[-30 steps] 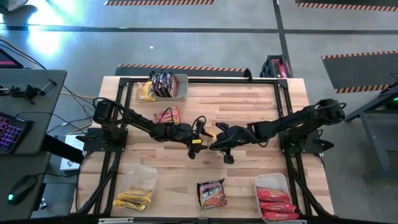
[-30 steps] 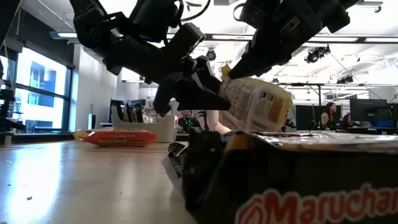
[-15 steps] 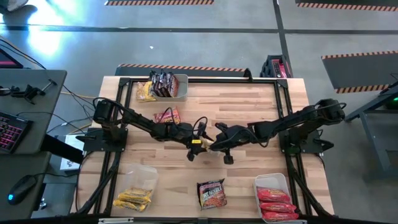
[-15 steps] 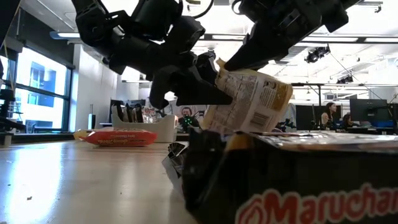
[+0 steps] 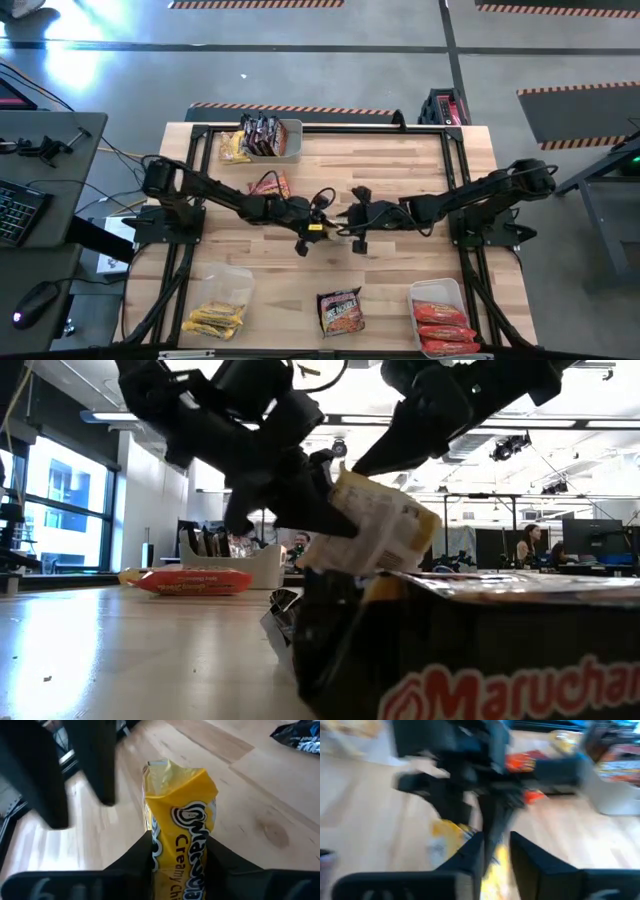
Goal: Sort Maruchan noodles
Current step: Put the bottom yellow noodle pack into the transparent bin
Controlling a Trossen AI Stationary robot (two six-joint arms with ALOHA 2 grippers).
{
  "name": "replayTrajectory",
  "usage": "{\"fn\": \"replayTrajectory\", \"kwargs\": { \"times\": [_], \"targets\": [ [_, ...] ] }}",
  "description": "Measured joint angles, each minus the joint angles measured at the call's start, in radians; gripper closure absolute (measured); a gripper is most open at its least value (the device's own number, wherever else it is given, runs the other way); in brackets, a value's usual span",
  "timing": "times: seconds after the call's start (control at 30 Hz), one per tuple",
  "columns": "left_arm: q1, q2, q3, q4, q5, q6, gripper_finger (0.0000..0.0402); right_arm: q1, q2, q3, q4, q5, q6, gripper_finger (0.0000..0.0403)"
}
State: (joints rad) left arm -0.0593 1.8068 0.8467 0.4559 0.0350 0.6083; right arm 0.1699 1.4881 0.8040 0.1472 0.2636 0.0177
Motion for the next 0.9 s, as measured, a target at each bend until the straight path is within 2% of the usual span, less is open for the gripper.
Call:
{"fn": "replayTrajectory", "kwargs": {
  "times": [0.07,0.2,0.33,0.47,0.53,0.67,0.8,0.9],
  "targets": [
    [0.0,-0.042,0.0,-0.07,-0.016,0.007,0.0312,0.0,-0.012,0.0,-0.013,0.065,-0.008,0.0307],
    [0.0,-0.149,0.027,-0.293,-0.024,0.007,0.0308,0.0,-0.076,0.0,-0.098,0.112,-0.065,0.0285],
    [-0.003,-0.245,0.114,-0.627,-0.018,-0.041,0.0308,-0.007,-0.152,0.0,-0.184,0.123,-0.109,0.0293],
    [-0.027,-0.302,0.248,-1.001,0.006,-0.124,0.0308,-0.036,-0.186,0.0,-0.21,0.156,-0.131,0.0326],
    [-0.047,-0.313,0.319,-1.181,0.041,-0.184,0.0308,-0.057,-0.188,0.0,-0.217,0.155,-0.148,0.0349],
    [-0.103,-0.318,0.44,-1.436,0.111,-0.327,0.0308,-0.096,-0.173,0.0,-0.208,0.145,-0.158,0.0396],
    [-0.173,-0.316,0.52,-1.611,0.163,-0.547,0.0308,-0.122,-0.161,0.0,-0.211,0.102,-0.157,0.0389],
    [-0.246,-0.316,0.551,-1.685,0.17,-0.73,0.0308,-0.127,-0.153,-0.001,-0.216,0.08,-0.157,0.039]
  ]
}}
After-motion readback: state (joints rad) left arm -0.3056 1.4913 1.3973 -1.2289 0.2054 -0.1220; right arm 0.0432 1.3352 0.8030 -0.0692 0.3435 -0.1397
